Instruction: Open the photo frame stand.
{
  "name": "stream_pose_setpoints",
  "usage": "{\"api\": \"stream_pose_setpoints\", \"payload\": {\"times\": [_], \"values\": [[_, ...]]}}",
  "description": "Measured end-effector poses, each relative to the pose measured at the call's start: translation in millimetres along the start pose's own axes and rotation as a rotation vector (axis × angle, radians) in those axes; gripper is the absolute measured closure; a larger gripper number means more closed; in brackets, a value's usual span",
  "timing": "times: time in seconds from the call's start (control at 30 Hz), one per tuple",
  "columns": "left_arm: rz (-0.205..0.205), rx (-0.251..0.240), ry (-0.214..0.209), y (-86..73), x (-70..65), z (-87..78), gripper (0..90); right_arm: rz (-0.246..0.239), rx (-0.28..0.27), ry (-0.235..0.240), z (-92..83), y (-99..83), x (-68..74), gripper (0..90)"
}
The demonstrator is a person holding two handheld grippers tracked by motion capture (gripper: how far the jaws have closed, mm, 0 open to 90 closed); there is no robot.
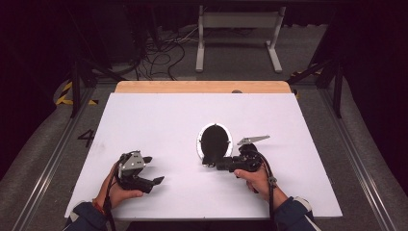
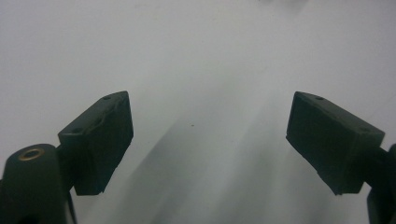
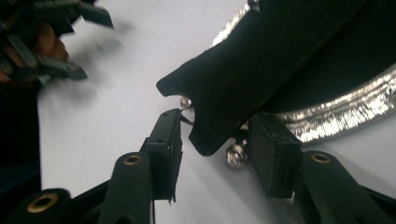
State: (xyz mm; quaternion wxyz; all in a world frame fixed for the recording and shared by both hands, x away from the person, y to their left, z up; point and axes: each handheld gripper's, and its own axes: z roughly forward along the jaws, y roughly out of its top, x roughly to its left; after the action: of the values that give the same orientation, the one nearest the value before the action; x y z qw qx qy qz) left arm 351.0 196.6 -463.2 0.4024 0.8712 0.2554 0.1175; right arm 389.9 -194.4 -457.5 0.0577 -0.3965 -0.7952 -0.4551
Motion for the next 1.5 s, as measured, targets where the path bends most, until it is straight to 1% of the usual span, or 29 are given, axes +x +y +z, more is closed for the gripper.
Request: {"api": "stream_pose_setpoints", "payload": {"times": [0.07, 0.1, 0.13, 0.2, 0.23, 0.27, 0.3, 0.37, 0.47, 0.5, 0.6, 0.67, 0.73, 0.77, 0.83, 0.9, 0.93, 1.03, 1.07, 1.13, 1.23, 1.27, 1.3, 1.33, 1.37, 1.4, 1.43, 1.47, 1.5], "values": [[0.003, 0.002, -0.002, 1.0, -0.5, 1.6, 15.4, 0.011, -0.005, 0.003, -0.2, 1.3, 0.0, 56.8], [0.007, 0.008, -0.002, 2.4, -0.8, 4.1, 15.4, 0.032, -0.016, 0.017, -0.2, 2.3, -1.2, 58.2], [0.006, 0.015, 0.005, 3.5, -1.1, 6.4, 15.8, 0.08, -0.03, 0.029, 0.2, 3.2, -3.7, 56.8], [0.01, 0.024, 0.013, 6.0, -0.8, 10.0, 16.5, 0.193, -0.052, 0.058, 1.7, 4.6, -6.5, 57.1], [0.011, 0.022, 0.013, 7.3, -0.1, 11.3, 16.6, 0.26, -0.061, 0.076, 2.6, 5.1, -8.0, 57.7], [0.004, 0.022, 0.011, 8.4, 0.0, 12.3, 16.6, 0.302, -0.077, 0.087, 4.4, 5.1, -10.1, 57.3], [0.007, 0.019, 0.01, 9.5, 0.4, 13.4, 16.6, 0.332, -0.079, 0.09, 6.4, 5.2, -11.9, 57.2], [0.013, 0.022, 0.012, 11.3, 0.0, 15.5, 16.4, 0.369, -0.1, 0.126, 8.6, 4.6, -17.5, 56.5], [0.024, 0.034, 0.004, 14.0, 0.7, 20.4, 16.2, 0.413, -0.135, 0.111, 8.5, 5.0, -22.9, 58.5], [0.021, 0.035, 0.003, 15.1, 1.3, 22.7, 16.2, 0.41, -0.139, 0.113, 9.8, 5.4, -23.5, 58.3], [0.037, 0.05, 0.009, 20.2, 6.1, 30.1, 16.2, 0.416, -0.152, 0.136, 13.9, 5.1, -26.3, 59.7], [0.026, 0.044, 0.012, 23.6, 10.4, 33.1, 16.4, 0.402, -0.147, 0.136, 14.0, 6.0, -26.2, 60.6], [0.017, 0.026, 0.016, 28.5, 15.5, 36.8, 17.1, 0.387, -0.145, 0.13, 14.2, 6.3, -25.9, 61.7], [0.009, 0.029, 0.005, 31.2, 17.4, 38.9, 17.8, 0.383, -0.145, 0.132, 14.2, 6.4, -26.3, 62.1], [0.006, 0.017, 0.0, 36.4, 20.4, 41.9, 17.8, 0.369, -0.144, 0.137, 14.1, 6.1, -27.0, 63.1], [0.01, 0.007, -0.002, 40.5, 21.2, 45.6, 18.4, 0.338, -0.146, 0.141, 13.3, 6.6, -26.9, 64.0], [0.006, 0.023, -0.014, 42.9, 22.5, 48.1, 18.7, 0.316, -0.143, 0.138, 13.1, 7.3, -25.6, 63.9], [-0.018, 0.004, -0.032, 49.1, 26.9, 53.1, 18.3, 0.222, -0.14, 0.131, 12.8, 9.8, -22.7, 64.0], [-0.017, -0.01, -0.031, 50.9, 28.4, 54.2, 18.6, 0.209, -0.137, 0.126, 12.7, 10.4, -21.8, 64.0], [-0.039, -0.009, -0.048, 56.5, 31.9, 59.0, 19.1, 0.192, -0.137, 0.127, 12.6, 10.6, -22.2, 63.9], [-0.056, -0.036, -0.067, 64.0, 36.2, 65.1, 20.3, 0.183, -0.138, 0.133, 12.7, 9.6, -23.7, 63.8], [-0.067, -0.032, -0.074, 67.6, 37.1, 69.4, 20.6, 0.181, -0.139, 0.133, 12.9, 9.6, -23.8, 63.8], [-0.06, -0.029, -0.079, 70.8, 38.4, 73.1, 20.6, 0.17, -0.14, 0.135, 12.8, 9.9, -23.6, 63.8], [-0.064, -0.033, -0.085, 73.4, 39.1, 76.6, 20.6, 0.16, -0.14, 0.136, 12.6, 10.3, -23.0, 63.8], [-0.063, -0.03, -0.095, 76.3, 39.9, 80.5, 21.0, 0.142, -0.142, 0.129, 12.8, 10.5, -22.4, 63.8], [-0.073, -0.015, -0.113, 79.1, 39.8, 84.5, 21.0, 0.13, -0.143, 0.128, 12.6, 11.0, -21.8, 63.8], [-0.062, -0.001, -0.126, 81.7, 39.9, 88.1, 20.4, 0.12, -0.142, 0.124, 12.4, 11.2, -20.9, 63.8], [-0.052, 0.002, -0.127, 83.1, 39.8, 90.4, 20.2, 0.112, -0.14, 0.118, 12.2, 11.5, -19.9, 63.7], [-0.056, 0.002, -0.134, 84.2, 38.7, 93.3, 20.4, 0.106, -0.138, 0.113, 12.0, 11.6, -19.5, 63.7]]}}
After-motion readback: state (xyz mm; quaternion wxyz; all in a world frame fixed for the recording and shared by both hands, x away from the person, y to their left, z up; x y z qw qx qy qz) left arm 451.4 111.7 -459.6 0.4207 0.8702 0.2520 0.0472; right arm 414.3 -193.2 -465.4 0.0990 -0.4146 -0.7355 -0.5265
